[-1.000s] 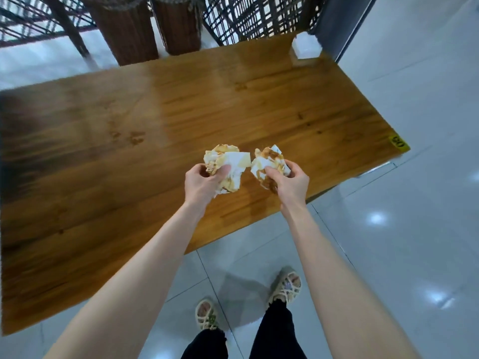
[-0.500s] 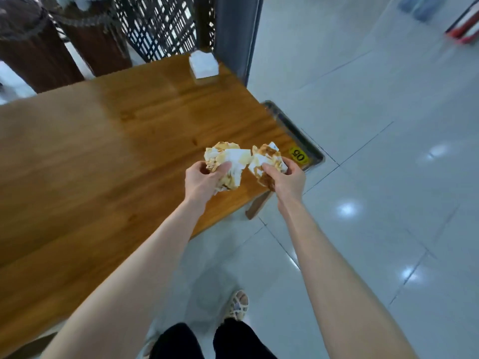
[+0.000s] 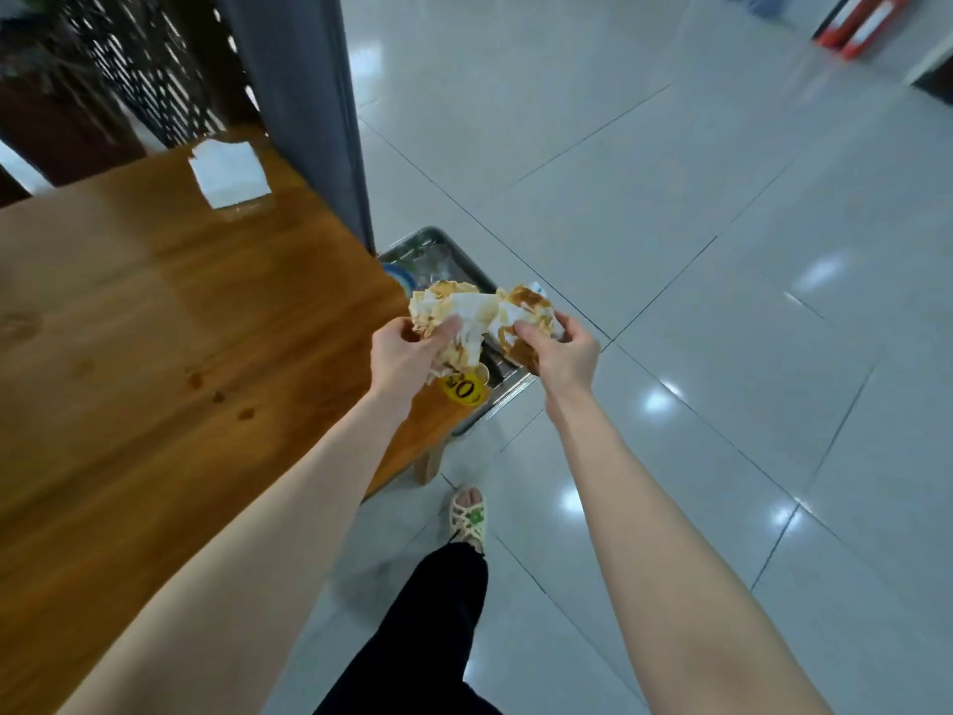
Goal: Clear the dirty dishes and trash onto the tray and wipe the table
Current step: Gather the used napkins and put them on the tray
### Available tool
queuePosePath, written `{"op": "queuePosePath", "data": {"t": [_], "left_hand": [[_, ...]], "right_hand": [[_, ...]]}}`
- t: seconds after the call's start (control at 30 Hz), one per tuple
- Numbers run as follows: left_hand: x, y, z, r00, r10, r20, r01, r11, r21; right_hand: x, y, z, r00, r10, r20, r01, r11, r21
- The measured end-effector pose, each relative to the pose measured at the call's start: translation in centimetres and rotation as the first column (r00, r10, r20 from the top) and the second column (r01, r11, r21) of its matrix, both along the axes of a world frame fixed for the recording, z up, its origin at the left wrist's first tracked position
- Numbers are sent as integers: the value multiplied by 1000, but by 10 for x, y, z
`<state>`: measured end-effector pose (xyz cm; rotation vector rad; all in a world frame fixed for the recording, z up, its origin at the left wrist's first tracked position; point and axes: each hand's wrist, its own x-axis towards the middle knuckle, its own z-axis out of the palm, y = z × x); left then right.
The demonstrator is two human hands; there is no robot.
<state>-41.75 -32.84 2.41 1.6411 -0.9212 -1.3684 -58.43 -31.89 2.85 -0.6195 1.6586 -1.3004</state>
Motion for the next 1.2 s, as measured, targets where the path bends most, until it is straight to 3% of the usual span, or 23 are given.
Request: {"op": "queuePosePath", "data": {"t": [0.13, 0.5, 0.9, 1.1, 1.2], "left_hand": [[-38, -69, -15, 997, 41, -67, -41, 999, 3], [-81, -188, -57, 963, 268, -26, -262, 955, 137], [-112, -256, -160, 770, 636, 53, -603, 697, 388], [-116, -275, -212, 693, 717, 74, -673, 607, 423], [-118, -280, -233, 695, 712, 100, -679, 605, 416]], "right_hand": [[-41, -75, -11, 1000, 30, 4, -31, 999, 44], [-68, -227, -54, 969, 242, 51, -247, 953, 174], [-67, -349, -164, 826, 551, 117, -552, 752, 359], [-59, -376, -214, 764, 631, 134, -627, 680, 380], [-56, -381, -236, 744, 653, 140, -649, 658, 382]]}}
